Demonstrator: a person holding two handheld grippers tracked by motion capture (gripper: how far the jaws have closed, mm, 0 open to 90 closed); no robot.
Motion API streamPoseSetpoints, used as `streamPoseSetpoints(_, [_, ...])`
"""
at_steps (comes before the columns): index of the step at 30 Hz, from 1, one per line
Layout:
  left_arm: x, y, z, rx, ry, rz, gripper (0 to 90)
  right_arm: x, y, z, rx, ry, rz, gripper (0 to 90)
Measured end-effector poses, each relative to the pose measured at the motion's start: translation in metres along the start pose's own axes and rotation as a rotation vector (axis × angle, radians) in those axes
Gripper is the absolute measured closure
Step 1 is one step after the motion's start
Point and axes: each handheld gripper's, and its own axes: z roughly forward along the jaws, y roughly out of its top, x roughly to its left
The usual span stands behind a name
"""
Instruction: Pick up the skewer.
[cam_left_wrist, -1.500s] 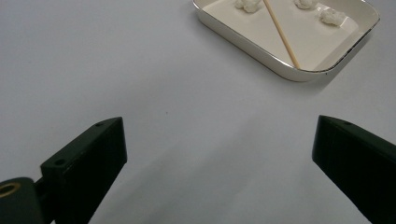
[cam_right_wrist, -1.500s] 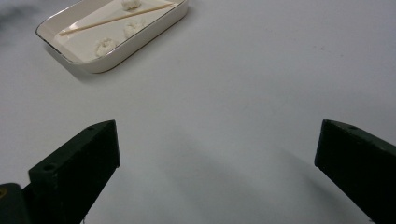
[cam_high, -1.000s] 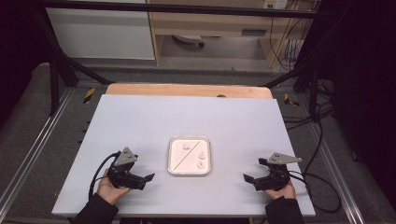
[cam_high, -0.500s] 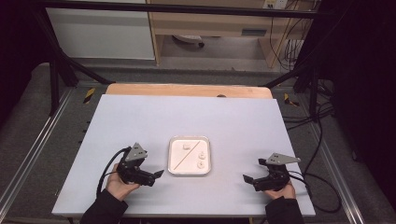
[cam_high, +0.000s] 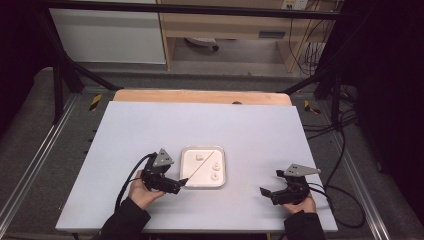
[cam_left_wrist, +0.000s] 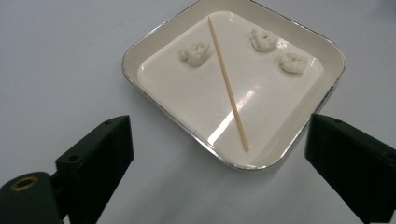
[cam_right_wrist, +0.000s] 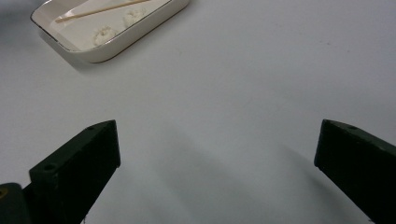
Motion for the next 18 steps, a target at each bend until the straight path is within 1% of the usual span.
streamPoseSetpoints(7, [-0.003,0.008,0.012,0.005,0.003,-0.004,12.9,0.000,0.000,0.000,0.001,0.001,0.002,0.9])
streamPoseSetpoints(11, [-0.004,0.013,0.019,0.020,0.009,-0.017,18.6,0.000,0.000,0.000,0.004,0.002,0.004,0.9])
streamPoseSetpoints(13, [-0.004,0.015,0.022,0.021,0.006,-0.023,21.3,0.000,0.000,0.000,0.002,0.001,0.004,0.9])
streamPoseSetpoints(14, [-0.004,0.016,0.024,0.021,0.004,-0.026,25.7,0.000,0.000,0.000,0.001,0.002,0.002,0.9])
streamPoseSetpoints(18, [-0.005,0.019,0.032,0.038,0.005,-0.032,30.0,0.000,0.000,0.000,0.002,0.003,0.002,0.9])
